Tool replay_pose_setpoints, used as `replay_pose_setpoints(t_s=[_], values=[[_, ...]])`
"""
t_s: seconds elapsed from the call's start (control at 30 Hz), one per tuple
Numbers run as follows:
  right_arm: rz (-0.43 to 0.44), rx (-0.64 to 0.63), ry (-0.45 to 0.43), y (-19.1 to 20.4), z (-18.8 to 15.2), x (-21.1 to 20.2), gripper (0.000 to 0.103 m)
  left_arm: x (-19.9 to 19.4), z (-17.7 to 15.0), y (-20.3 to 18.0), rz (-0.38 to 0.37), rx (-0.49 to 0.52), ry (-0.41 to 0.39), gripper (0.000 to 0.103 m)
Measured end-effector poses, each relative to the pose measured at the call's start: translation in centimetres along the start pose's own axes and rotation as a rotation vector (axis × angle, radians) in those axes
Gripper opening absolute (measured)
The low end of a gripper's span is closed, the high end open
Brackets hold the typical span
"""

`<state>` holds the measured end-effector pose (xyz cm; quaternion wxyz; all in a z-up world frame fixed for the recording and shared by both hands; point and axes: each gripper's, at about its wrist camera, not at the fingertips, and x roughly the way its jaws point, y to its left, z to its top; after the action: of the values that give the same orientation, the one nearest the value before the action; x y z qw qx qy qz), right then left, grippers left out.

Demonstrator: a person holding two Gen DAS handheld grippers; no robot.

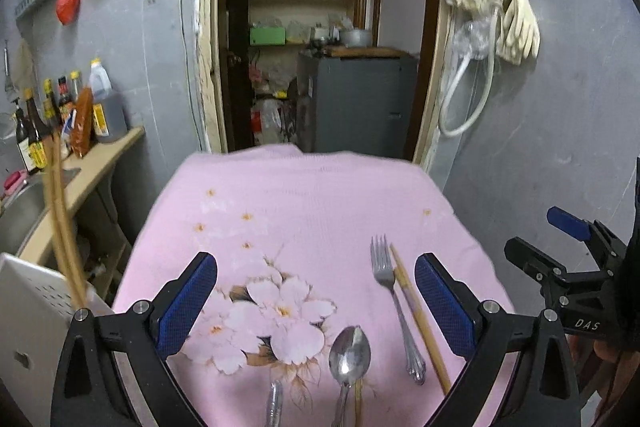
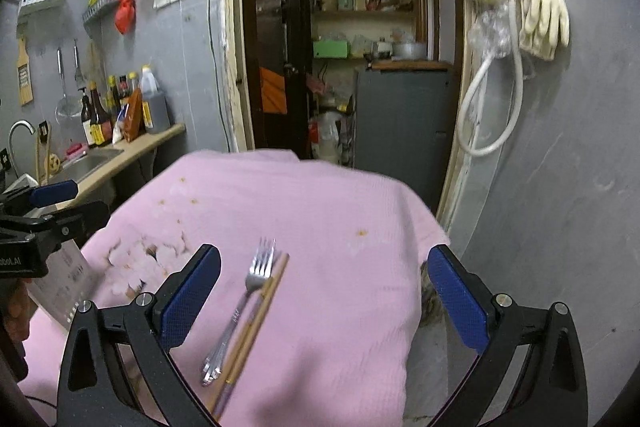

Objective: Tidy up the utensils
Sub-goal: 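Move both tools back toward the remaining fork, spoon and chopsticks, then grasp the silver spoon with the left tool while the right tool grasps a wooden chopstick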

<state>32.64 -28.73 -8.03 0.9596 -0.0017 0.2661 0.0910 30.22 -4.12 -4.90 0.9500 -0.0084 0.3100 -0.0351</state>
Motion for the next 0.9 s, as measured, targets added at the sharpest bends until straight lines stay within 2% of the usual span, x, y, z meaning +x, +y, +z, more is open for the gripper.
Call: replay_pose_setpoints(t_s=[0.3,0.5,0.57,0.7,0.77,0.9], values=[[0.056,0.037,0.101,0.0,-4.1,3.5,0.102,3.9,-2.9,-0.2,-0.039,0.011,0.113,0.099],[0.083,0.04,0.144,0.3,-5.4,4.8,0.099,5.9,-4.7,0.1,-0.088,0.005,0.186,0.08],[0.095,0.04,0.161,0.5,-5.6,5.2,0.089,6.6,-5.2,0.4,-0.107,-0.004,0.218,0.072],[0.131,0.037,0.201,1.2,-5.9,6.0,0.073,7.8,-6.2,0.8,-0.169,-0.038,0.278,0.064],[0.154,0.026,0.214,1.5,-5.9,6.2,0.062,8.1,-6.6,1.1,-0.189,-0.05,0.301,0.056],[0.198,-0.005,0.238,2.8,-6.0,6.7,0.048,8.3,-7.0,1.3,-0.217,-0.044,0.312,0.052]])
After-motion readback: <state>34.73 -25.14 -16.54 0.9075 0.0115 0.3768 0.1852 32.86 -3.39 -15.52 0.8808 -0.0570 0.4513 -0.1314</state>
